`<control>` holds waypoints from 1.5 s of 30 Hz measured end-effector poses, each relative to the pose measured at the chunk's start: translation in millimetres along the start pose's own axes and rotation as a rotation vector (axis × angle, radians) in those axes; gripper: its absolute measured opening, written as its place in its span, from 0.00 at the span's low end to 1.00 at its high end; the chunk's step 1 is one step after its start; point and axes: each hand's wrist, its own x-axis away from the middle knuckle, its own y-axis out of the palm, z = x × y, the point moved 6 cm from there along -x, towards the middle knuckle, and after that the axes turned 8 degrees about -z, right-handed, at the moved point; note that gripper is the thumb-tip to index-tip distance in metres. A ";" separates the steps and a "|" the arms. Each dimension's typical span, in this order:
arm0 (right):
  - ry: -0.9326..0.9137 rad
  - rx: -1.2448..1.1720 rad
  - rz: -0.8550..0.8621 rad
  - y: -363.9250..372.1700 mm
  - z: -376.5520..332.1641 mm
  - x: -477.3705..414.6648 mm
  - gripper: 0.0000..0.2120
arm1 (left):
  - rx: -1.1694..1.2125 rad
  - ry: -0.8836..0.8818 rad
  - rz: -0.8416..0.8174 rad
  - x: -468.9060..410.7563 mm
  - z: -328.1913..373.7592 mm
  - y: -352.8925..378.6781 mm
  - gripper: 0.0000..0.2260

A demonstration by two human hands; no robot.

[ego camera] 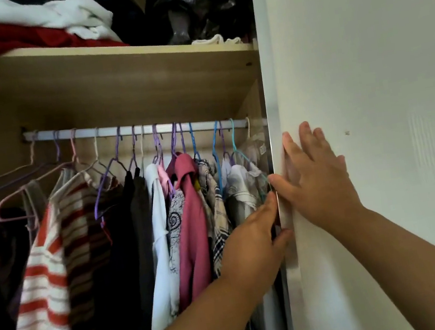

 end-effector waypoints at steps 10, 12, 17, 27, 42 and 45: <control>-0.307 -0.206 0.247 32.3 -97.9 43.3 0.26 | -0.317 -0.199 0.009 91.5 -54.4 -104.0 0.32; -0.374 -0.295 0.180 44.6 -133.1 44.0 0.24 | -0.385 -0.231 0.028 117.5 -64.0 -134.8 0.29; -0.567 -0.434 -0.019 73.8 -221.2 48.0 0.21 | -0.479 -0.284 0.071 180.6 -85.1 -218.9 0.23; -0.473 -0.450 -0.162 125.9 -390.3 31.4 0.17 | -0.559 -0.169 0.238 230.0 -174.5 -386.5 0.17; -0.187 -0.632 -0.240 154.0 -512.6 -71.7 0.22 | -0.145 -0.279 0.435 153.0 -262.2 -475.7 0.38; -0.155 -0.593 -0.288 169.6 -522.8 -97.9 0.20 | -0.079 -0.280 0.510 152.1 -265.7 -478.6 0.34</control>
